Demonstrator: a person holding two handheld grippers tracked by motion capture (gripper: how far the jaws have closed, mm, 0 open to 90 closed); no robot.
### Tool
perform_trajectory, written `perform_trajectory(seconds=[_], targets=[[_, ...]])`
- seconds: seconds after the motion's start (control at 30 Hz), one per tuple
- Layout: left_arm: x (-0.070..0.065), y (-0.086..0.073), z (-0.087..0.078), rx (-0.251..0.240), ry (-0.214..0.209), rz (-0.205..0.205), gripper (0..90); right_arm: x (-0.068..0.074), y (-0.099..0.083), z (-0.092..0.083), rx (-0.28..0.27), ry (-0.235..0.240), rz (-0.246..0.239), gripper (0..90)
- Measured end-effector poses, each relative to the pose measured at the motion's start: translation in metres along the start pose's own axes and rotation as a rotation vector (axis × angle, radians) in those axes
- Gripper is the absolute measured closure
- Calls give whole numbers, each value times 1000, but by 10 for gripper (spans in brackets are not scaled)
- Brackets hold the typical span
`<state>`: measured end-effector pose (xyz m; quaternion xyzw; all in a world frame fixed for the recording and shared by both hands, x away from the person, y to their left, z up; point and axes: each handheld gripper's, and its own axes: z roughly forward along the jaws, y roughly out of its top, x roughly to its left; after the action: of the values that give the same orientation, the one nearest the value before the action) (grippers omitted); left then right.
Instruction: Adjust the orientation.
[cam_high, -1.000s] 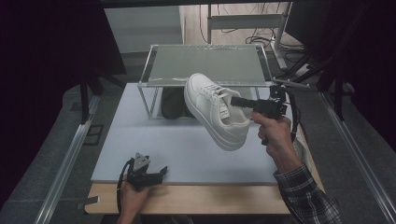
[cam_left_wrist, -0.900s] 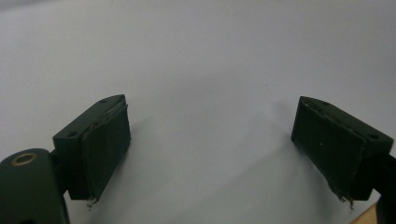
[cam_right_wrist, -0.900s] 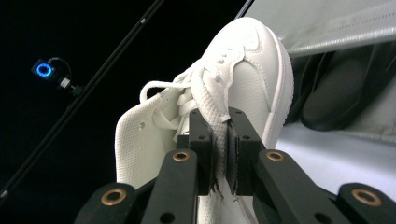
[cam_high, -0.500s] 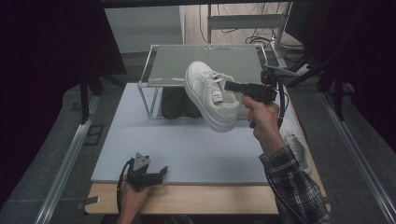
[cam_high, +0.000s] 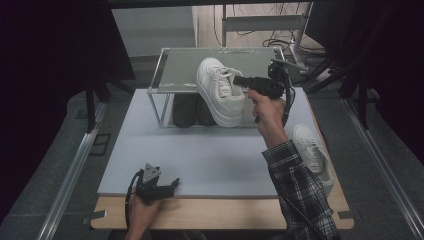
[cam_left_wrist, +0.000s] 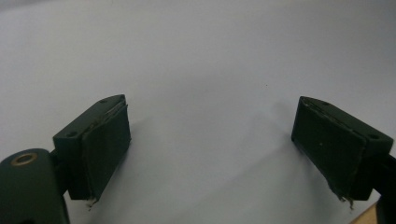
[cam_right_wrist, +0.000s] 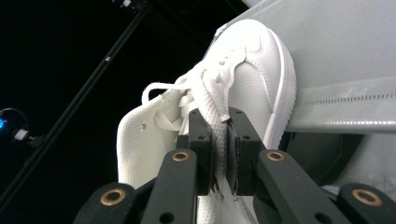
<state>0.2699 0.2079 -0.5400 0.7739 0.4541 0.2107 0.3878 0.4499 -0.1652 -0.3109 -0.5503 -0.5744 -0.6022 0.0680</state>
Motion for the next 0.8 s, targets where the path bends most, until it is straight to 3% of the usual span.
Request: perform_trajectory(seconds=[0.8], targets=[[0, 0, 0, 1, 1, 2, 114, -7, 24, 41, -61, -92, 21, 824]])
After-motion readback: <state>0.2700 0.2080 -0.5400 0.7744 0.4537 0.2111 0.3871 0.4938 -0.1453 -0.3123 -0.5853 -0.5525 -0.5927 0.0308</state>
